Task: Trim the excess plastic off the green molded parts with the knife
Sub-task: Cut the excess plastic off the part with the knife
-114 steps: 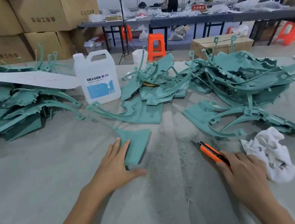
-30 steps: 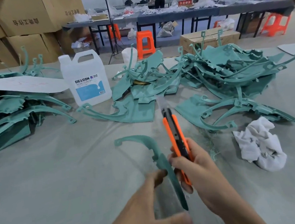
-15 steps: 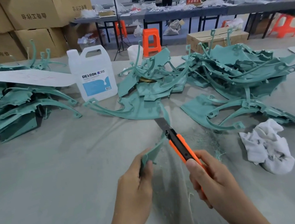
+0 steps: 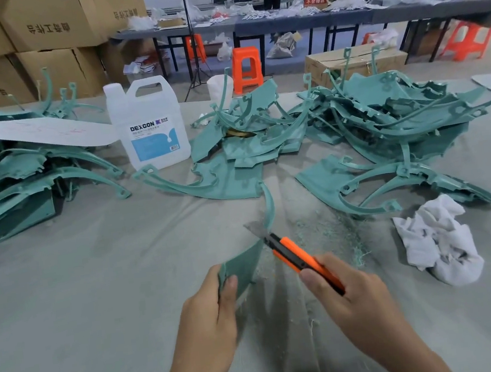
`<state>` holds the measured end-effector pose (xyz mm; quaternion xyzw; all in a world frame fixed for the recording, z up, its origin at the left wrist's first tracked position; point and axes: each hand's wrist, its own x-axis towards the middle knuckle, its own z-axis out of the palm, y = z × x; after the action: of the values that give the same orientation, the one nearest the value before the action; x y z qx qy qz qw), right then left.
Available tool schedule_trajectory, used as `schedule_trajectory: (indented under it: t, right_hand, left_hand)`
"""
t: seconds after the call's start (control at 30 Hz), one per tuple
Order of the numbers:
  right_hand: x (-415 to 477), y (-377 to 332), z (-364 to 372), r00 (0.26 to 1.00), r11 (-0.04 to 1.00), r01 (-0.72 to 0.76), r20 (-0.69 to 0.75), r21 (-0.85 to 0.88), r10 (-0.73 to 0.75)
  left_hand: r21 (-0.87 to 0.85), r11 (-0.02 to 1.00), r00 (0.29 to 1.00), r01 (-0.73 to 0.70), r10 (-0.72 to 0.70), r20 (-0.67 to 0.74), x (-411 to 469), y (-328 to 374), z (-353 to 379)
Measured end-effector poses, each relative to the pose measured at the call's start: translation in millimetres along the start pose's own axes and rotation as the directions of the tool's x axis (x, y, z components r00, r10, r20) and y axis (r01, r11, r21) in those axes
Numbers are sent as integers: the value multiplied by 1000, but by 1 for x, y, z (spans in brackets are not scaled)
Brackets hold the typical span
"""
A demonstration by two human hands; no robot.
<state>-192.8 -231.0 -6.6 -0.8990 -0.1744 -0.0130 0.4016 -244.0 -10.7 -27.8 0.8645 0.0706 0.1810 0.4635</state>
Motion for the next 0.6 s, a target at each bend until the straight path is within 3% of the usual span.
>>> schedule_trajectory:
  t: [0.1,0.27,0.4,0.6]
  right_hand:
    - [26,22,-8,1000,996,-16,-5,-88,16]
    - [70,50,-7,990,987,-3,141,-162,27]
    - [108,60,5,983,981,20,183,-195,17]
    - [160,64,12,979,906,15,189,-423,72]
  left_hand:
    - [-72,997,998,-1,5,65,0,-6,-14]
    - [-205,976,989,68,-40,142,3,-26,-38]
    - [-522,809,962,271,-207,179,5,-47,-45]
    - [-670,660,938,341,-290,192,9,-60,-44]
